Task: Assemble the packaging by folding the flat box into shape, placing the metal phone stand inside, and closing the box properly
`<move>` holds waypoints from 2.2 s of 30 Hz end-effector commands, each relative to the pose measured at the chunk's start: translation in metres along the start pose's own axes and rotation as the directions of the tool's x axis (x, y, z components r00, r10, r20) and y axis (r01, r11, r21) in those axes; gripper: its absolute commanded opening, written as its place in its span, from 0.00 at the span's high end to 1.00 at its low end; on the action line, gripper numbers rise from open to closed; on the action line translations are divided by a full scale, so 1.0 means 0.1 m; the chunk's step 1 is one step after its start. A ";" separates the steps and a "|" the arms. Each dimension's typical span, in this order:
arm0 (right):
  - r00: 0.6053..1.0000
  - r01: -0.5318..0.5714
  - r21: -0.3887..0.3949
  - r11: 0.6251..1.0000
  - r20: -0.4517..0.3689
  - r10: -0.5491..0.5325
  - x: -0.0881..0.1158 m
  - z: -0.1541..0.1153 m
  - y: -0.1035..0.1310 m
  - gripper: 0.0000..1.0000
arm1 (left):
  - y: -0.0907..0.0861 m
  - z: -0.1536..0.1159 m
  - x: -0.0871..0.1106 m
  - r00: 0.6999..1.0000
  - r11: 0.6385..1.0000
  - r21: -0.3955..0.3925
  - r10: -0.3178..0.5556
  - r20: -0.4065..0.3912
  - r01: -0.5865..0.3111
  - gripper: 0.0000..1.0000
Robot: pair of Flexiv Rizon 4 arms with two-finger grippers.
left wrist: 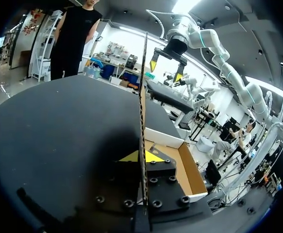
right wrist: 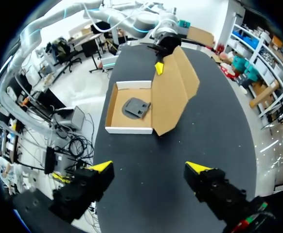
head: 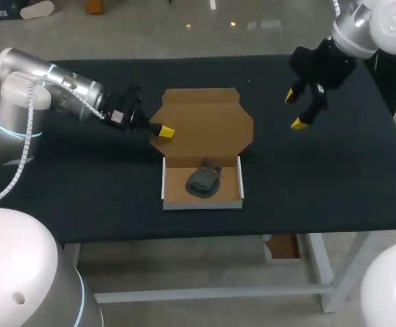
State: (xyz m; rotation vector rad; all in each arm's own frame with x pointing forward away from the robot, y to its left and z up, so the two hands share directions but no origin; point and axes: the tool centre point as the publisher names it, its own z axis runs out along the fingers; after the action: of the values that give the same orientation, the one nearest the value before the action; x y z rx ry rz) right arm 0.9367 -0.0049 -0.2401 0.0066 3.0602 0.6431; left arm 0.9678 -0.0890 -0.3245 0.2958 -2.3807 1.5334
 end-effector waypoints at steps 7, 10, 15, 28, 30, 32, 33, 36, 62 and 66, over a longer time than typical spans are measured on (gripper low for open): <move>1.000 0.017 0.009 1.000 0.001 -0.017 -0.02 -0.07 0.09 0.00 | 0.02 -0.06 0.07 0.997 0.997 -0.021 0.079 0.012 -0.079 1.00; 1.000 0.024 0.012 1.000 0.004 -0.024 -0.04 -0.08 0.12 0.00 | 0.02 -0.06 0.09 0.995 0.995 -0.022 0.101 0.017 -0.100 1.00; 1.000 0.031 0.015 0.999 0.006 -0.031 -0.05 -0.09 0.15 0.00 | 0.02 -0.04 0.14 0.988 0.987 -0.049 0.152 0.036 -0.151 1.00; 0.997 0.069 0.042 0.997 0.015 -0.070 -0.07 -0.21 0.27 0.00 | 0.02 -0.04 0.14 0.989 0.988 -0.061 0.144 0.044 -0.141 1.00; 0.997 0.076 0.053 0.996 0.012 -0.076 -0.09 -0.23 0.31 0.00 | 0.02 -0.04 0.14 0.989 0.988 -0.061 0.144 0.044 -0.141 1.00; 0.997 0.079 0.062 0.995 0.013 -0.080 -0.12 -0.25 0.35 0.00 | 0.02 -0.04 0.14 0.989 0.988 -0.061 0.144 0.044 -0.141 1.00; 0.996 0.083 0.064 0.995 0.012 -0.084 -0.13 -0.26 0.37 0.00 | 0.02 -0.04 0.14 0.989 0.988 -0.061 0.144 0.044 -0.141 1.00; 0.995 0.094 0.077 0.993 0.007 -0.095 -0.15 -0.27 0.44 0.00 | 0.02 -0.04 0.14 0.989 0.988 -0.061 0.144 0.044 -0.141 1.00; 0.987 0.164 0.108 0.981 -0.020 -0.162 -0.24 -0.25 0.81 0.00 | 0.03 -0.11 0.40 0.903 0.939 -0.110 0.344 0.259 -0.327 1.00; 0.986 0.167 0.107 0.980 -0.022 -0.166 -0.25 -0.26 0.81 0.00 | 0.02 -0.14 0.38 0.894 0.938 -0.098 0.347 0.285 -0.333 1.00</move>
State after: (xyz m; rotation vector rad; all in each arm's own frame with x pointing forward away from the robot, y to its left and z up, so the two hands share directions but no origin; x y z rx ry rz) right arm 0.9600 0.0590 -0.1853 -0.2463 3.0525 0.4687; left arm 0.9398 -0.0781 -0.3076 0.0488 -2.7762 1.6392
